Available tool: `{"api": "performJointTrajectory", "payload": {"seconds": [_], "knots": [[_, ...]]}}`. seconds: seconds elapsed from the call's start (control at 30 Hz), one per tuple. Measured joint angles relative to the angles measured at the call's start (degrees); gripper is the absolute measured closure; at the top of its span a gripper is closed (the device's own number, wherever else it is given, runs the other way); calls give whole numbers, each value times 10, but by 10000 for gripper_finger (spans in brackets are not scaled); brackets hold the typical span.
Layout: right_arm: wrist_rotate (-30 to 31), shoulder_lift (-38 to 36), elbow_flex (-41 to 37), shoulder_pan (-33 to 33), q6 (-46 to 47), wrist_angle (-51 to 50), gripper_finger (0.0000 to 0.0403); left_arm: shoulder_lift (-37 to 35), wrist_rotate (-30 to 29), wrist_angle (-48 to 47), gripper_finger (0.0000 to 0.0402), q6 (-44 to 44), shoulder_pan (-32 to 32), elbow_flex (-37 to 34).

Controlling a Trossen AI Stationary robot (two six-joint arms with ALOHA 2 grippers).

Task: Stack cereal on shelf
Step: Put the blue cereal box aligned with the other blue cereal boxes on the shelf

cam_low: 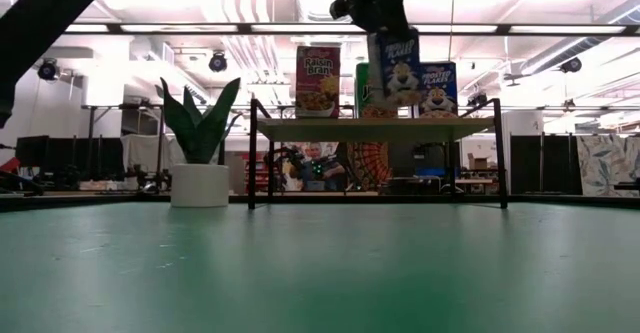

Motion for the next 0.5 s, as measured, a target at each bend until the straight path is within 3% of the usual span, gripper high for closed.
{"api": "performJointTrajectory", "payload": {"seconds": [0.5], "knots": [[0,0,0,0,-4,0,394,0,0,25,225,-10,11,0]]}}
